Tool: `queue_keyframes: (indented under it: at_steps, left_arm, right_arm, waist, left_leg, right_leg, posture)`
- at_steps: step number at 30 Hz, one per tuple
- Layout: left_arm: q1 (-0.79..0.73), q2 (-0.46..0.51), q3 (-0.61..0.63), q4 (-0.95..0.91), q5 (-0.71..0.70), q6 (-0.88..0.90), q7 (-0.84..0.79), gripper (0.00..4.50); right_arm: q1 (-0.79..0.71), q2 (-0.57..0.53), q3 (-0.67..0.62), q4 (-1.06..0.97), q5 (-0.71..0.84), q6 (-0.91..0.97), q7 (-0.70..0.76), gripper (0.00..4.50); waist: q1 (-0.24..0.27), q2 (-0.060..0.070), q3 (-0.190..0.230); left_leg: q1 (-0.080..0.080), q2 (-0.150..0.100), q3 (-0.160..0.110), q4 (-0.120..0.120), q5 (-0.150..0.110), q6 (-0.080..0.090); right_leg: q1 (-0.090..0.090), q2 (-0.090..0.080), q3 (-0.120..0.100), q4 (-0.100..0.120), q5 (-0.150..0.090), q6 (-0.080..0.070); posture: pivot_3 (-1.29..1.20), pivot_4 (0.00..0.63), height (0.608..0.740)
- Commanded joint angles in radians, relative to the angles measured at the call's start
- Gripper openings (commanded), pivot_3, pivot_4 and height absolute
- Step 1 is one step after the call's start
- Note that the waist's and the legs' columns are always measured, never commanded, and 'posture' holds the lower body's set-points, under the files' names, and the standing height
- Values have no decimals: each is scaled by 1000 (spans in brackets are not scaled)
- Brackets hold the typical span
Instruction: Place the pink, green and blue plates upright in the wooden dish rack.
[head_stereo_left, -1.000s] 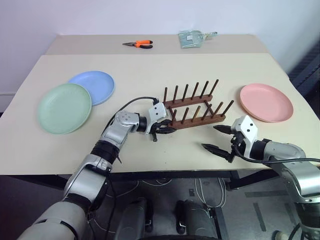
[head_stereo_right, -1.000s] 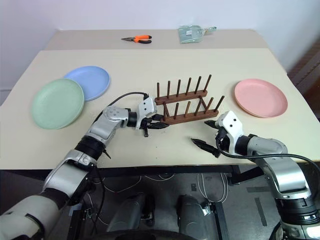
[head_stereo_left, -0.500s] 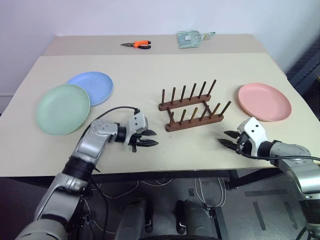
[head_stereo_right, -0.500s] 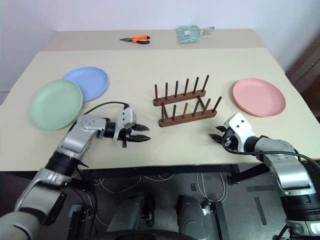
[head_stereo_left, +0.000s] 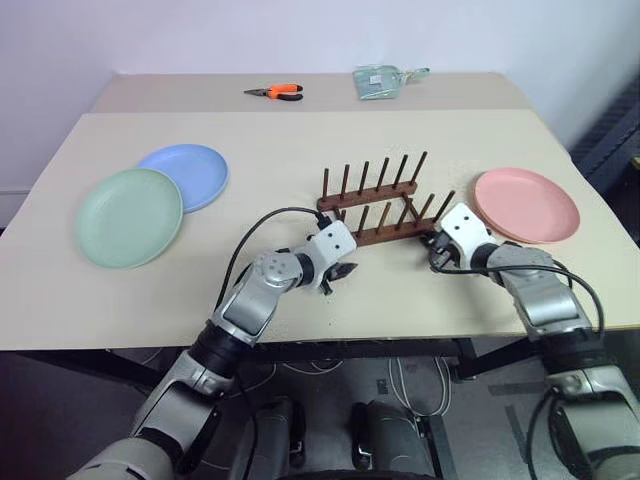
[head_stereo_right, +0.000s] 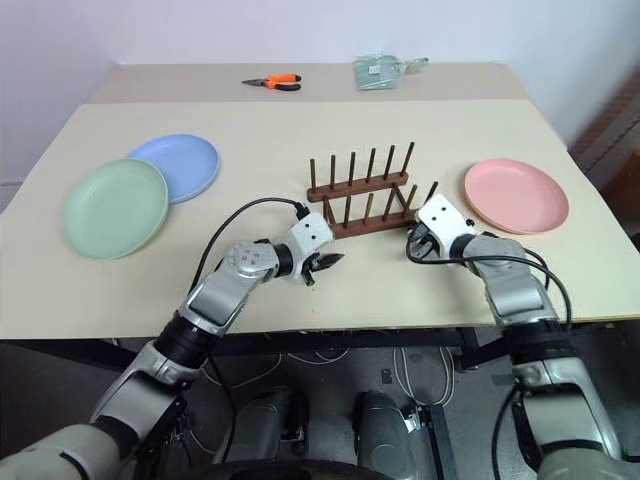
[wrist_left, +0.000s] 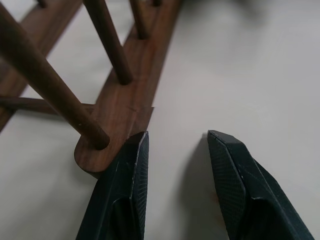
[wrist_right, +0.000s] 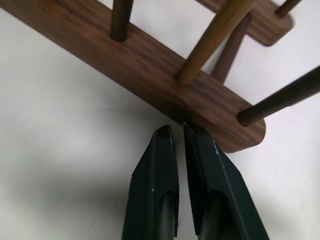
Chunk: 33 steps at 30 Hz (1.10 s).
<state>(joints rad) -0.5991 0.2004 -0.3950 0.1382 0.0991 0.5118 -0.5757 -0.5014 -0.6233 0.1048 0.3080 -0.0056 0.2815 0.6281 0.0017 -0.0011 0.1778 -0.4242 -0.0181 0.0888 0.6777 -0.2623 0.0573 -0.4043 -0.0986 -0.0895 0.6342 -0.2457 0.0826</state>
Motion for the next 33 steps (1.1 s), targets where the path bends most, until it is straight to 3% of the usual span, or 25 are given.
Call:
queue_keyframes:
  at_steps: [1, 9, 12, 19, 27, 30, 33]
  left_arm:
    - [-17, 26, 68, 137, 48, -13, 113, 1869]
    - [-65, 24, 98, 239, 34, -71, 172, 1869]
    - [-39, 34, 90, 166, 10, -71, 123, 1869]
    - [92, 82, 99, -176, -144, -95, -91, 1869]
    - [127, 119, 105, -299, -239, -50, -207, 1869]
    - [120, 123, 110, -305, -243, -38, -205, 1869]
    - [120, 126, 117, -311, -240, -35, -192, 1869]
  right_arm:
    - [-54, 28, 16, 104, -53, -68, -47, 336]
    - [-107, 41, -1, 186, -69, -136, -55, 336]
    - [-69, -28, -44, 112, -54, -121, -21, 1084]
    - [15, -209, -155, 39, -82, -117, -64, 4437]
    - [-78, -215, -102, 390, -145, -236, -85, 4437]
    - [-143, -201, -90, 507, -154, -279, -101, 3577]
    - [-184, -191, -87, 568, -154, -318, -103, 2059]
  waist:
    - [-10, 0, 0]
    - [-17, 0, 0]
    - [-15, 1, 0]
    - [-14, 3, 1]
    - [-20, 4, 1]
    - [-16, 4, 1]
    - [-13, 4, 1]
  left_leg:
    - [0, 0, 0, 0, 0, 0]
    - [0, 0, 0, 0, 0, -1]
    - [0, 0, 0, 0, 0, -1]
    - [-2, 0, 0, -2, 0, -2]
    - [-1, 0, 1, -1, 0, -2]
    - [-1, 0, 1, -1, 0, -2]
    - [-2, 0, 1, -1, 0, -1]
  right_leg:
    - [0, 0, 0, 0, 0, 0]
    - [0, 0, 0, 1, 0, 0]
    - [0, 0, 0, 1, 0, 0]
    - [-2, -1, 0, -2, 0, 0]
    - [-1, 0, 0, -2, 0, 0]
    - [-1, 0, 0, -2, 0, 0]
    - [-1, 0, 0, -3, 0, 0]
  posture:
    - [0, 150, 740]
    - [0, 150, 740]
    - [0, 150, 740]
    - [0, 150, 740]
    - [0, 150, 740]
    - [0, 150, 740]
    - [0, 150, 740]
